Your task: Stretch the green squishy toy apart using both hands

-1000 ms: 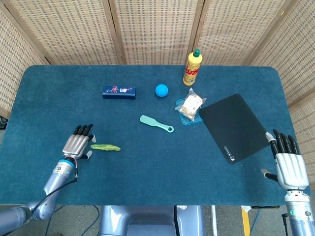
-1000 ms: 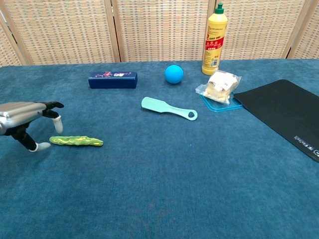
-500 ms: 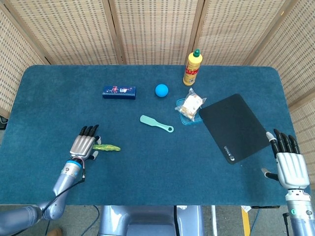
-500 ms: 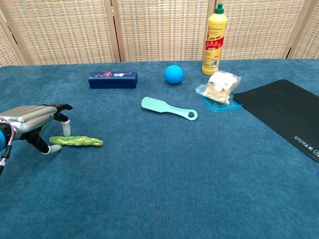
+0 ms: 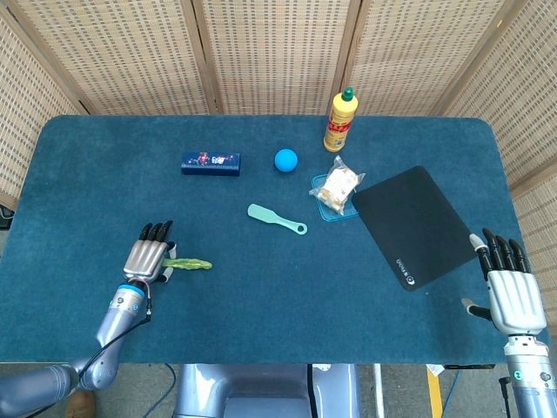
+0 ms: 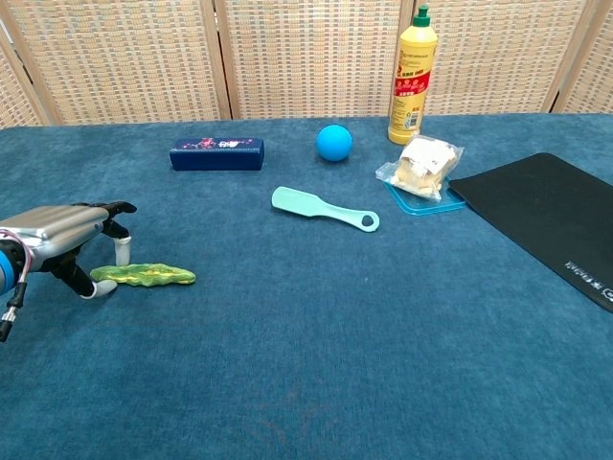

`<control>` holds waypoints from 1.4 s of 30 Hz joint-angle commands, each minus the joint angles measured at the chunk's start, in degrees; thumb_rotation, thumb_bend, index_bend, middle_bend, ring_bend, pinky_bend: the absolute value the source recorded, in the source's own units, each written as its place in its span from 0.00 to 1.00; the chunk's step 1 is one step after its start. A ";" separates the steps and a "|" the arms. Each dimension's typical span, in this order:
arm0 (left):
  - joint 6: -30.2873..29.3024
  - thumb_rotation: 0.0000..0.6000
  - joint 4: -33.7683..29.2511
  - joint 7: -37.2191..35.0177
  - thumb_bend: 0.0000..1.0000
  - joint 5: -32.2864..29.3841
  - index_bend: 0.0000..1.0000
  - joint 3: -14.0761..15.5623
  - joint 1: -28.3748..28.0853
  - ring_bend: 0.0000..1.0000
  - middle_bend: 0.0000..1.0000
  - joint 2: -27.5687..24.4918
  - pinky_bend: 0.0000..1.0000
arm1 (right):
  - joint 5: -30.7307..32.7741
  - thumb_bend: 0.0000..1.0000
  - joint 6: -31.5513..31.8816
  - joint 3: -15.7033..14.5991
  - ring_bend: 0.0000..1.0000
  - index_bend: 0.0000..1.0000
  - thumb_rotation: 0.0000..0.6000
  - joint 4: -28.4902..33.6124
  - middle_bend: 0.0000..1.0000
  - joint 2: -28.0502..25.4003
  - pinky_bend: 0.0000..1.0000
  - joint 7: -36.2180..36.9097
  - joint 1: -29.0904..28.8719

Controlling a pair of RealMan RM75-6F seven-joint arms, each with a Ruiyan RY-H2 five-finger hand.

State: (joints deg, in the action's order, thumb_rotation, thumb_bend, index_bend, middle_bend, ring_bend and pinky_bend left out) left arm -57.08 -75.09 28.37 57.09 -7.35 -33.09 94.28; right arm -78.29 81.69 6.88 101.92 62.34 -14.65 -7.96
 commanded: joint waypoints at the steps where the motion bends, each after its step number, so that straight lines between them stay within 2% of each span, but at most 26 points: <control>1: -0.05 1.00 0.04 -0.03 0.37 -0.04 0.56 0.00 -0.05 0.00 0.00 0.02 0.00 | 0.00 0.00 0.00 0.00 0.00 0.01 1.00 -0.02 0.00 -0.01 0.00 0.06 -0.03; 15: -1.56 1.00 -0.58 -2.02 0.40 1.41 0.69 -0.18 0.31 0.00 0.00 -0.34 0.00 | 0.11 0.00 0.02 -0.08 0.00 0.01 1.00 -0.06 0.00 -0.08 0.00 0.28 -0.06; 21: -1.84 1.00 -1.70 -6.67 0.41 3.15 0.73 -0.70 1.09 0.00 0.00 -2.22 0.00 | 0.20 0.00 -0.04 -0.13 0.00 0.02 1.00 -0.22 0.00 0.03 0.00 0.12 -0.12; 27: 0.18 1.00 -2.98 -17.95 0.41 6.31 0.75 -1.80 1.93 0.00 0.00 -5.53 0.00 | 0.24 0.00 -0.32 -0.14 0.00 0.04 1.00 -0.75 0.00 0.80 0.00 -0.48 -0.48; 33: 2.73 1.00 -2.61 -34.50 0.41 11.45 0.76 -3.13 1.99 0.00 0.00 -6.24 0.00 | -1.57 0.00 -1.63 0.09 0.00 0.09 1.00 -2.48 0.00 2.15 0.00 0.11 -2.20; 37: 5.62 1.00 -3.06 -50.50 0.40 15.95 0.76 -4.95 0.41 0.00 0.00 -5.35 0.00 | -3.72 0.00 -6.48 1.21 0.00 0.15 1.00 -1.17 0.00 -0.02 0.00 6.44 -5.85; 40: 6.29 1.00 -2.63 -56.91 0.40 18.57 0.76 -5.63 -1.05 0.00 0.00 -4.28 0.00 | -4.91 0.00 -10.28 1.85 0.00 0.19 1.00 0.27 0.00 -2.24 0.00 12.17 -8.38; 42: 6.79 1.00 -2.41 -58.77 0.40 19.05 0.76 -5.99 -1.85 0.00 0.00 -3.72 0.00 | -5.30 0.00 -12.02 2.16 0.00 0.21 1.00 0.75 0.00 -3.25 0.00 14.70 -9.56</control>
State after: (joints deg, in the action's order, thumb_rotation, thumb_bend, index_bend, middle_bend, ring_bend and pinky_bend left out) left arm -52.37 -77.69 -24.21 72.65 -11.83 -33.04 89.44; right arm -82.28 73.04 8.21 101.34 61.22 -4.15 -14.96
